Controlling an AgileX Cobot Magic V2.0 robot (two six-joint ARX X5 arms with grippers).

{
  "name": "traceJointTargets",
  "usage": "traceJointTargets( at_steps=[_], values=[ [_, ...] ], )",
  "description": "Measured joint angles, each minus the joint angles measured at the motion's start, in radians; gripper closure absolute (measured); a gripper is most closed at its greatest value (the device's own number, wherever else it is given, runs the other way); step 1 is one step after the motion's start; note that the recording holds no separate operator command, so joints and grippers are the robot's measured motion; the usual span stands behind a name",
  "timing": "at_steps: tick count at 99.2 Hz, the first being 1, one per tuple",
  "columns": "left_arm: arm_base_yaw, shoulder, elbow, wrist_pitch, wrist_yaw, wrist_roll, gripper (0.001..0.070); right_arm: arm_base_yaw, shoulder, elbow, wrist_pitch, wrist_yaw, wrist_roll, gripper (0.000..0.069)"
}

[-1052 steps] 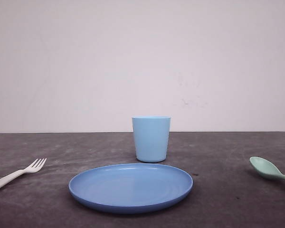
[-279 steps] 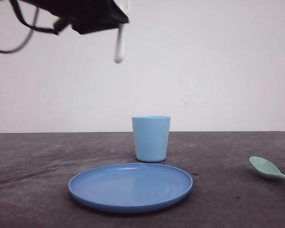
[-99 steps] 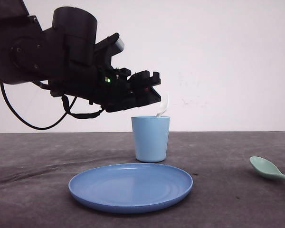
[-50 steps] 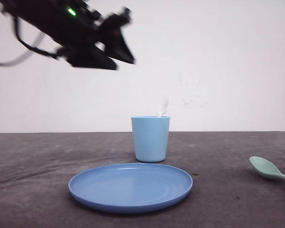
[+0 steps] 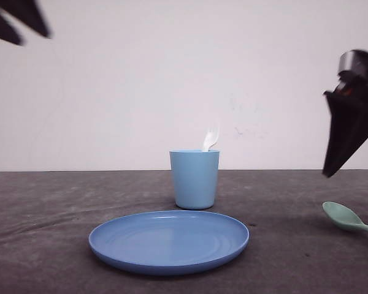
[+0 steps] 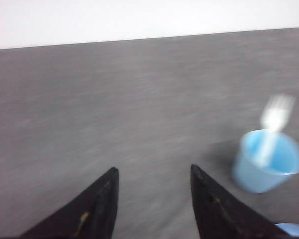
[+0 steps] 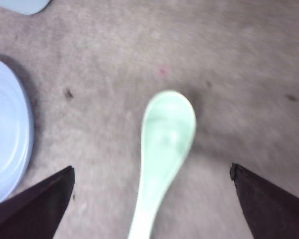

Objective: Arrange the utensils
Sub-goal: 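Lower the right gripper onto the mint-green spoon and grasp its handle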

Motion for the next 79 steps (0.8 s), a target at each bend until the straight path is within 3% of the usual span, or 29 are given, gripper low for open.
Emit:
traceJointTargets(
  at_steps=[6,18,40,61,79],
  values=[
    [0.038,-0.042,0.000,-0.060,-0.034,0.008,0.0439,0.009,0.028,0.000,0.019,0.000,0.003,0.0054],
    [0.101,-0.114,0.000,-0.157,-0.042,0.016,0.0439,0.027,0.081,0.000,0.065,-0.001,0.006,0.0054],
    [0.130,-0.197,0.000,-0.219,-0.042,0.018,0.0439,0.074,0.148,0.003,0.137,-0.003,0.027,0.0071],
    [0.129,-0.226,0.000,-0.221,-0.042,0.018,0.0439,0.108,0.179,0.006,0.158,0.019,0.029,0.0378],
    [0.129,-0.227,0.000,-0.225,-0.042,0.018,0.0439,0.120,0.182,0.006,0.158,0.013,0.031,0.0564]
  ],
)
